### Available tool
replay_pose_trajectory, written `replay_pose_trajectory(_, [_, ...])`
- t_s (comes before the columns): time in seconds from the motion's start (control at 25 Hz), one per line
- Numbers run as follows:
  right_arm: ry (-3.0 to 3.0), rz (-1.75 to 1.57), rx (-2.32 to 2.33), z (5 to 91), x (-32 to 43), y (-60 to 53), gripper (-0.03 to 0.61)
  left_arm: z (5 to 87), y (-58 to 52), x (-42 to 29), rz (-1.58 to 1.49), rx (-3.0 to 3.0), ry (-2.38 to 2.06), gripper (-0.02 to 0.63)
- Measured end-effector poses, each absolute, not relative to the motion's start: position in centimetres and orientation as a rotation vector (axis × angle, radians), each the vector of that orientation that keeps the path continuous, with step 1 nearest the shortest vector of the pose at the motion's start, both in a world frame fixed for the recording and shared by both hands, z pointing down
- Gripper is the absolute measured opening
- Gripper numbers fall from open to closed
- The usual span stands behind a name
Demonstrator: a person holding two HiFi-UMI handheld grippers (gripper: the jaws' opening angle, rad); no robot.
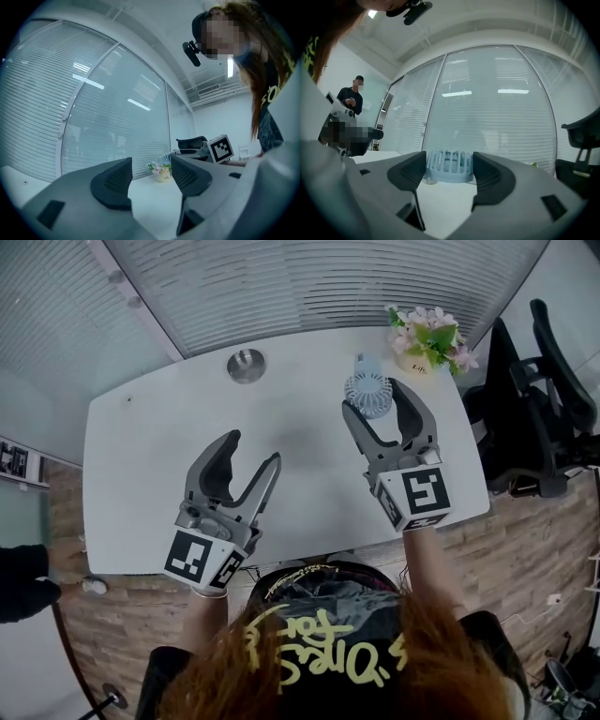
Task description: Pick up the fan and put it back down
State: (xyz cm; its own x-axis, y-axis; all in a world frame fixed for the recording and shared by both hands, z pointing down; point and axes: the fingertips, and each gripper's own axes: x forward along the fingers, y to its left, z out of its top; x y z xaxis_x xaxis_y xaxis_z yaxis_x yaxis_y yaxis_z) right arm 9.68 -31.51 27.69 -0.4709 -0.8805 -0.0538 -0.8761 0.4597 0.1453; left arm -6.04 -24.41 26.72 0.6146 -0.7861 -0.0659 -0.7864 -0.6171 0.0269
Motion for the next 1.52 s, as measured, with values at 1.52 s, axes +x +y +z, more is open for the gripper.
replay_pose_trajectory(1.52, [-2.705, -0.21, 1.605, 27.4, 12.0, -31.8, 0.316, 29.4, -27.1, -3.7, 0.033, -2.893, 1.34, 0.235])
